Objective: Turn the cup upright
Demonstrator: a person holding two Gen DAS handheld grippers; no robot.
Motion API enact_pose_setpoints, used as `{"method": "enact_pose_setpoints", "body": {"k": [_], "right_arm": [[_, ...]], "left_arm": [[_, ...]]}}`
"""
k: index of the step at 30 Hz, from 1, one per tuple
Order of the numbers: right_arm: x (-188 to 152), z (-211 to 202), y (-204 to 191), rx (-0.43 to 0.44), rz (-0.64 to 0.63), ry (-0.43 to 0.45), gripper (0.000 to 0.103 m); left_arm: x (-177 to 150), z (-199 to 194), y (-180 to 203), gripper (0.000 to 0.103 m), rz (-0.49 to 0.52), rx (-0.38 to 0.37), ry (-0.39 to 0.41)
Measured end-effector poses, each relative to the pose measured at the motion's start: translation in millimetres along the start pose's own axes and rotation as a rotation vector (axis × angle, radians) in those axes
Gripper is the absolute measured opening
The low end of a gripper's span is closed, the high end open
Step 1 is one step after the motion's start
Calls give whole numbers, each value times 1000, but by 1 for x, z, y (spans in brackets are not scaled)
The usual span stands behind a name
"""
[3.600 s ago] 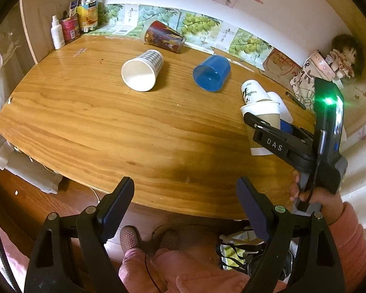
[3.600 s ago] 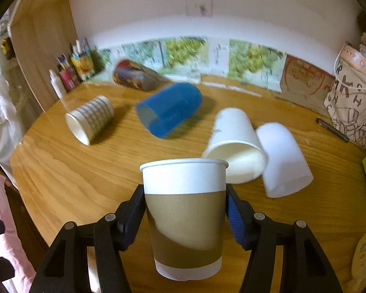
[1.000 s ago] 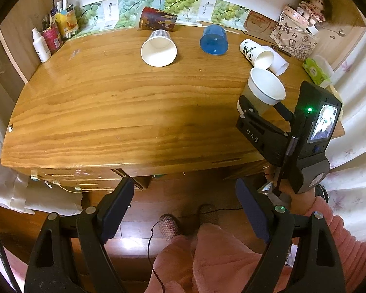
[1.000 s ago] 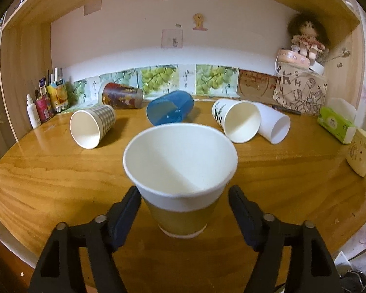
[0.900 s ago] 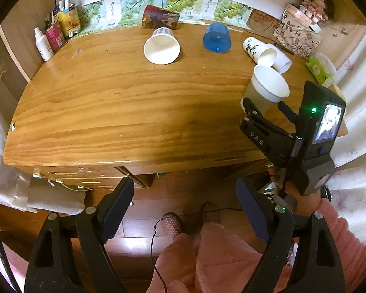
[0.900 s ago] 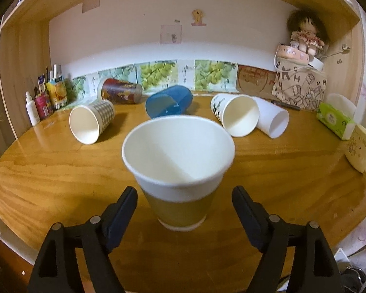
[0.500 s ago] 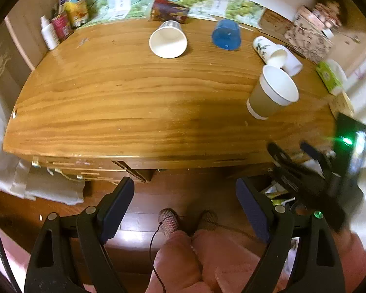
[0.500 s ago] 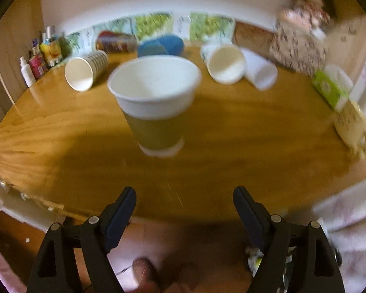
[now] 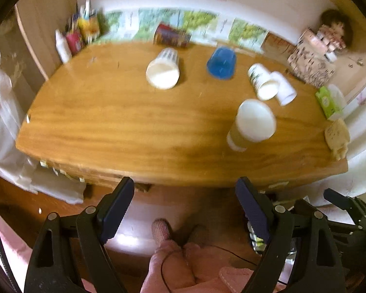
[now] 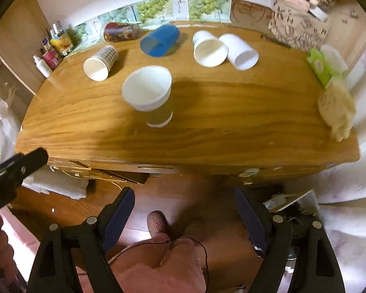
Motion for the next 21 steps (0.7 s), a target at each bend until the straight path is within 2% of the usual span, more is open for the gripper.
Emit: {"method": "enact_pose_setpoints", "body": {"k": [3, 5, 9, 11, 15, 21], "right_arm": [[9, -25, 10, 21, 12, 23, 85], [14, -40, 13, 35, 19, 42, 91], [20, -62, 23, 65, 53, 89, 91], [21, -70, 27, 73, 65, 112, 91], [22, -85, 30, 79, 45, 183, 91], [15, -103, 38, 93, 32, 290, 91]], "left_arm": [[13, -21, 10, 88, 9, 5, 62], [21, -37, 16, 88, 3, 2, 108], [31, -58, 29, 91, -16, -63, 147], [32, -65, 35, 91, -14, -63, 174], [26, -82, 53, 97, 34, 7, 249], [11, -98, 66, 101, 24, 83, 336]]}}
Point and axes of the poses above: each gripper's, at about its wrist camera, not at the fingertips, and z roughly the way its jaws point, y to its right, x to its top, the point moved 1 cm from there along z, roughly the way its jaws point, and after that the axes turned 4 degrees about z, right-handed, at the moved point
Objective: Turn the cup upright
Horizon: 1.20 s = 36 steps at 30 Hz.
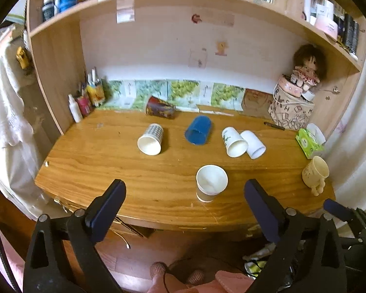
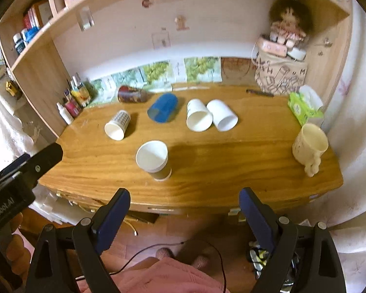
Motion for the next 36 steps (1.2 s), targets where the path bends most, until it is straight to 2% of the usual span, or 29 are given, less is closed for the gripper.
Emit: {"method": "enact_pose_setpoints", "body": {"k": [6, 7, 8, 12, 26, 36], "right_arm": [[-5, -14, 6, -3, -14, 84, 92], [-5, -16, 7, -2, -13, 94, 93], [-6, -19, 10, -3, -11, 108, 103], [-3, -25, 18, 3, 6, 147, 103], [1, -21, 17, 37, -12, 161, 103], [6, -18, 12, 53, -36, 169, 103]], "left_arm": [[-3, -18, 3, 103, -23, 69, 98], [-3, -20, 3, 103, -27, 79, 105], [-3, -20, 4, 103, -25, 89, 111], [-6, -24, 11, 103, 4, 142, 136], [-3, -27, 21, 103, 32, 172, 181], [2, -18, 23, 103, 35, 144, 169]]}}
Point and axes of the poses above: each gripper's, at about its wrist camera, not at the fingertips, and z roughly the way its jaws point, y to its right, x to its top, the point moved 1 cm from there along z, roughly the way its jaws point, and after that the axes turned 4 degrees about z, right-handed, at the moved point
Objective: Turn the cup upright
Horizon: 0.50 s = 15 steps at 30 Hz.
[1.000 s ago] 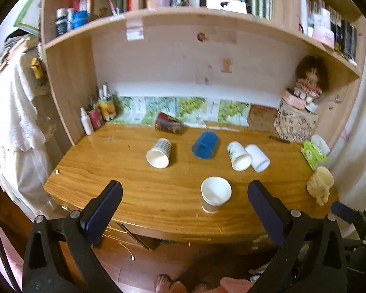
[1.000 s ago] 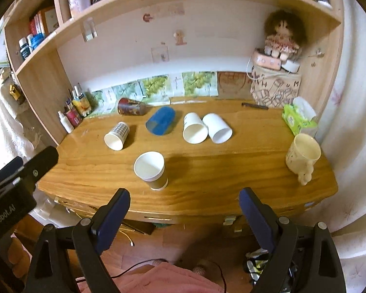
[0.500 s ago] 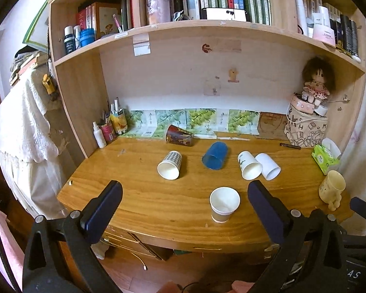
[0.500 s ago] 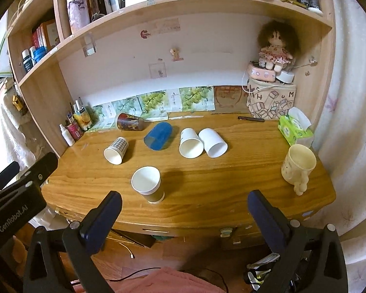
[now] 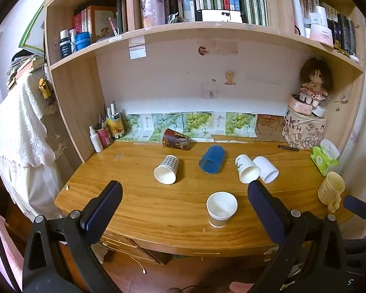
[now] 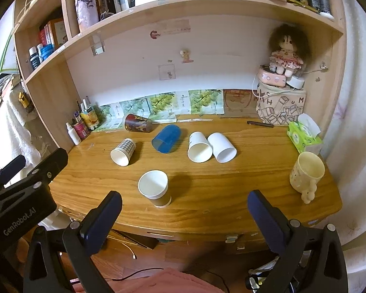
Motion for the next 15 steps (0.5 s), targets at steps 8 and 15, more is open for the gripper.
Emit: {"method": "enact_pose_setpoints", "body": {"k": [8, 15], "right_arm": [[3, 7, 0, -1, -8, -20, 103], [4, 10, 1, 2, -10, -31, 103]], "left_arm": [[1, 3, 3, 103, 4, -2, 3], [3, 1, 3, 103, -3, 15, 12]]}}
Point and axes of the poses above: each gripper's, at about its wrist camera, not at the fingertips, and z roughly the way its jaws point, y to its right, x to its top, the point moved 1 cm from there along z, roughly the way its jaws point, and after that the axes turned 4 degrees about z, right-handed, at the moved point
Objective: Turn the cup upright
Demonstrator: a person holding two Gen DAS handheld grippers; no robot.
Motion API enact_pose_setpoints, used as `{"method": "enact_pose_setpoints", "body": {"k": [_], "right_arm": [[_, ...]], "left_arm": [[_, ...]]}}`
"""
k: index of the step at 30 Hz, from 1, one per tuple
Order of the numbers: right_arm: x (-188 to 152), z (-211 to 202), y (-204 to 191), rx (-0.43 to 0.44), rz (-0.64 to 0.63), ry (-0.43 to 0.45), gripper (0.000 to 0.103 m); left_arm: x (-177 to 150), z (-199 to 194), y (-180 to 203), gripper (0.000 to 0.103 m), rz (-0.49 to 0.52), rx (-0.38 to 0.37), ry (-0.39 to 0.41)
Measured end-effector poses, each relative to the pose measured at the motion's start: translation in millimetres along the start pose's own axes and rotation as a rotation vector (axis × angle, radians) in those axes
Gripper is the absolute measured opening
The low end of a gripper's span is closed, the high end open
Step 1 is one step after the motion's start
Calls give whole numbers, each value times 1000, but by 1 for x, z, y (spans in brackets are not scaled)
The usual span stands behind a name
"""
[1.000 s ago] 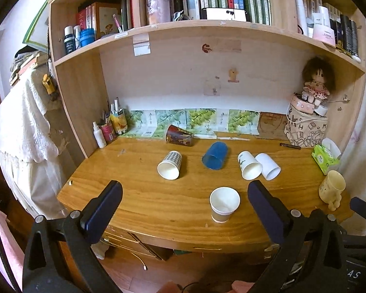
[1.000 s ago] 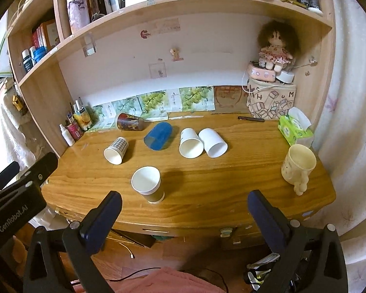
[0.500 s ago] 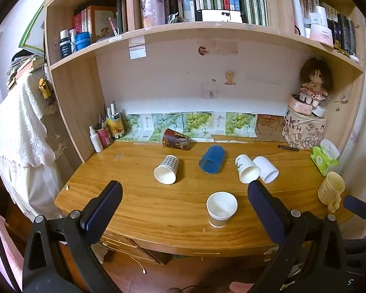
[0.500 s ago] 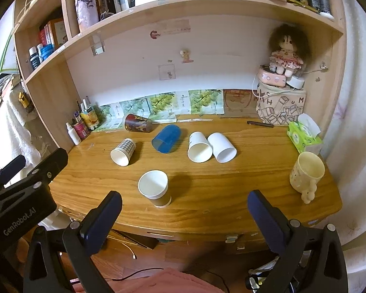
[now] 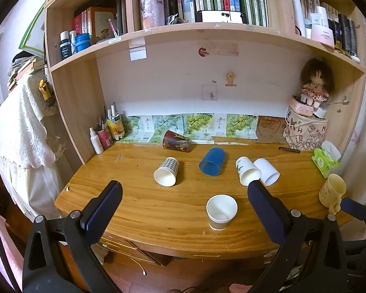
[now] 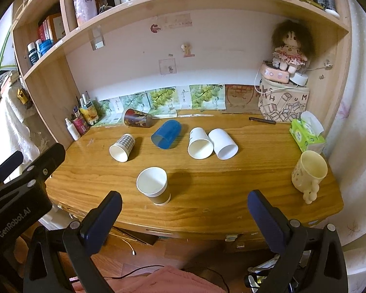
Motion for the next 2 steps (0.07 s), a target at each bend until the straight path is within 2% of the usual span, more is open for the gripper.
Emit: {"method": "enact_pose_setpoints", "body": {"k": [2], "right_arm": [[0, 0, 0, 2, -2, -1, 103]], "left_arm": [[0, 0, -1, 103, -2, 2, 0]]}}
Point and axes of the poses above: each gripper's, at about its wrist camera, not at the fingertips, and z roughly the way its jaws point, y to its right, x to its top, the point moved 1 cm from there along z, roughly the way its jaws point, and after that the axes turned 4 degrees about z, right-handed, at the moved point
